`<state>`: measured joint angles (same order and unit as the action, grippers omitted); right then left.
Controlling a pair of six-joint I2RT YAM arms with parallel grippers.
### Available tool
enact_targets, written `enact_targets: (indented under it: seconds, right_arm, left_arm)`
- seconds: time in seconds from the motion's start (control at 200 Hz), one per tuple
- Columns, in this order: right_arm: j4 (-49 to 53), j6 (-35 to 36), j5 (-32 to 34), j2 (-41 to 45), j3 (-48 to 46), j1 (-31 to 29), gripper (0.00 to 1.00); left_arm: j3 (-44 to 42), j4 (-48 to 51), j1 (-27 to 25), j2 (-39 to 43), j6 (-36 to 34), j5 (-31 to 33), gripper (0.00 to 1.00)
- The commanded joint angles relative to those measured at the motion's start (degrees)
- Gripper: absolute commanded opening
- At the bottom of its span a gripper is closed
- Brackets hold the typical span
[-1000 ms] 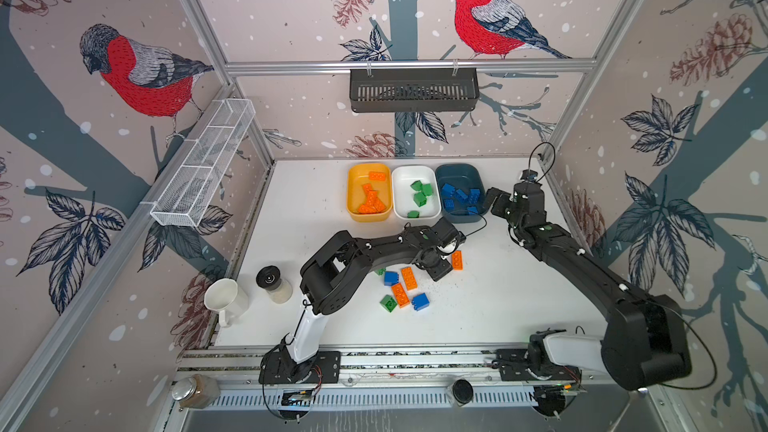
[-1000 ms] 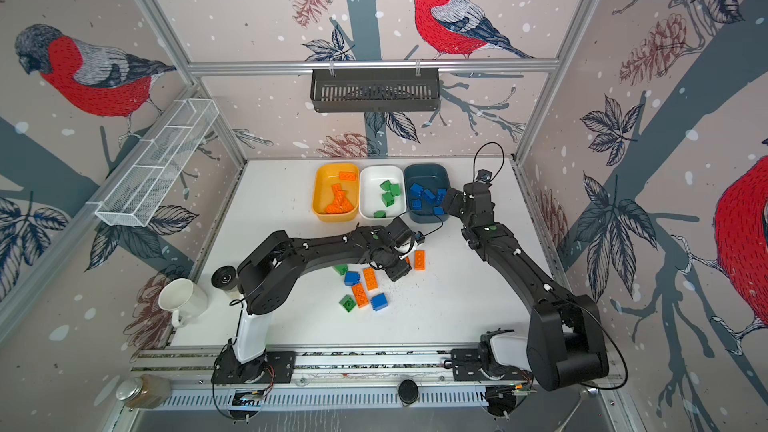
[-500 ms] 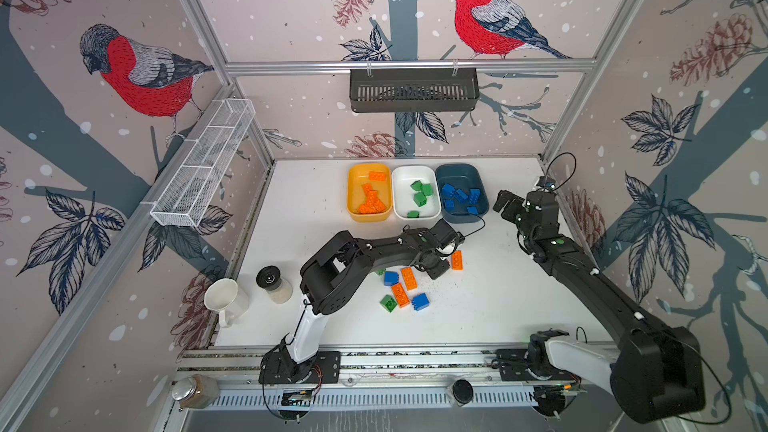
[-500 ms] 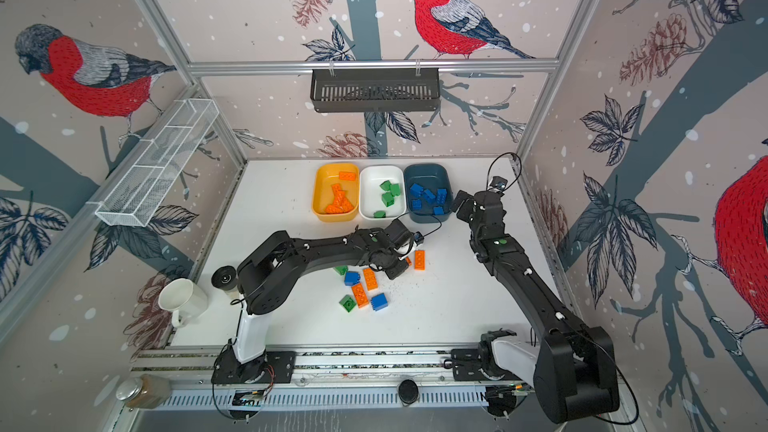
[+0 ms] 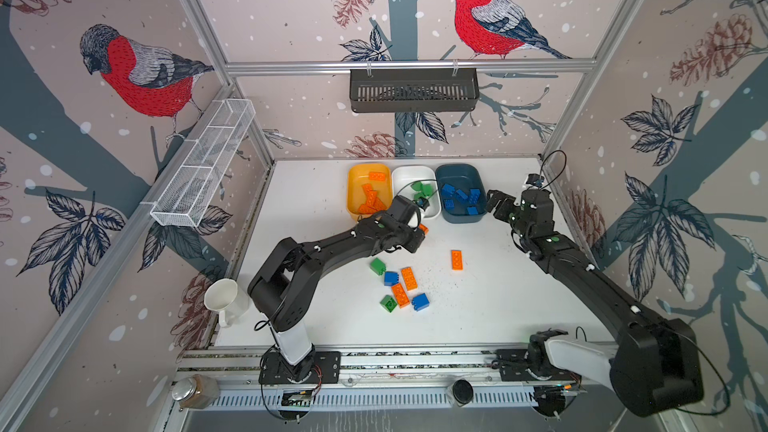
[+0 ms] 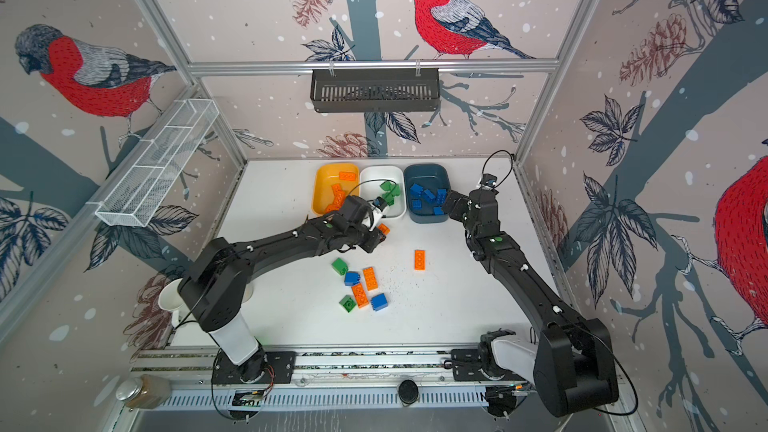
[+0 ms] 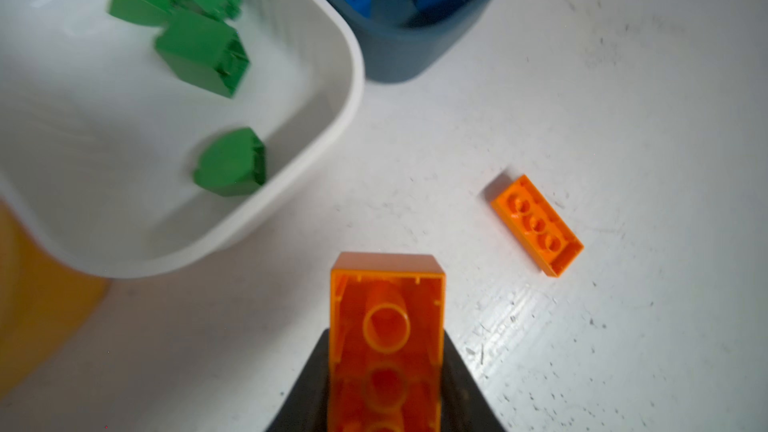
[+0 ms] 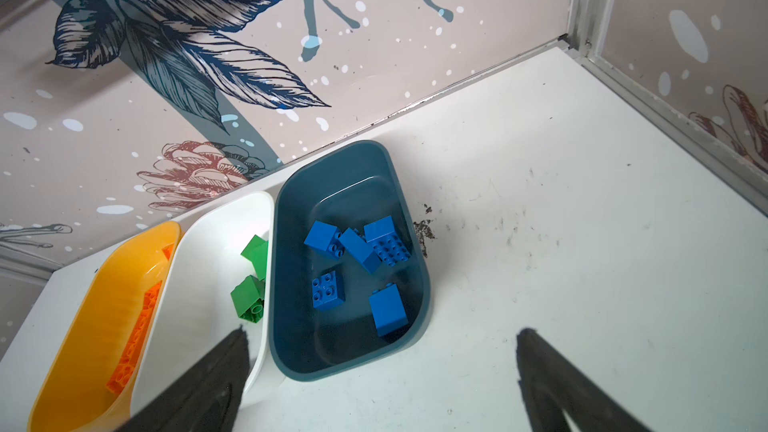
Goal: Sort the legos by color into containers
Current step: 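Carry the orange brick into the yellow bin and open the left gripper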
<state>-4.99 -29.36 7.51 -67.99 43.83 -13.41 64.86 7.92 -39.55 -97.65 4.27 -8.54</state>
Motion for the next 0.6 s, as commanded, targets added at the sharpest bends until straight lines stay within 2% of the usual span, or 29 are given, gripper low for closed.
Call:
enact_targets:
  seconds: [0.0, 0.125, 0.27, 0.42, 0.595]
  right_arm:
    - [-1.9, 1.4, 1.2, -0.8, 0.8, -1.5, 1.0]
    - [-1.5, 1.2, 1.8, -2.0, 1.4, -2.9, 1.0]
    - [-0.7, 1.3, 3.4, -2.8, 2.4, -4.5, 1.0]
    - [-0.2, 2.1, 3.4, -2.9, 2.5, -5.7, 1.0]
    - [0.7, 2.4, 3.6, -3.5, 1.7, -9.1, 1.0]
  left_arm:
    - [-1.7, -7.9, 4.4, 2.9, 3.4, -5.6, 0.25]
    - [-3.2, -13.1, 10.5, 4.6, 6.7, -4.5, 0.25]
    - [-4.0, -18.6, 16.0, 3.6, 12.1, 1.0, 0.24]
    - [-3.1, -20.9, 19.5, 1.2, 16.5, 5.7, 0.24]
    - [0.9, -18.1, 21.6, -3.3, 20.9, 7.2, 0.25]
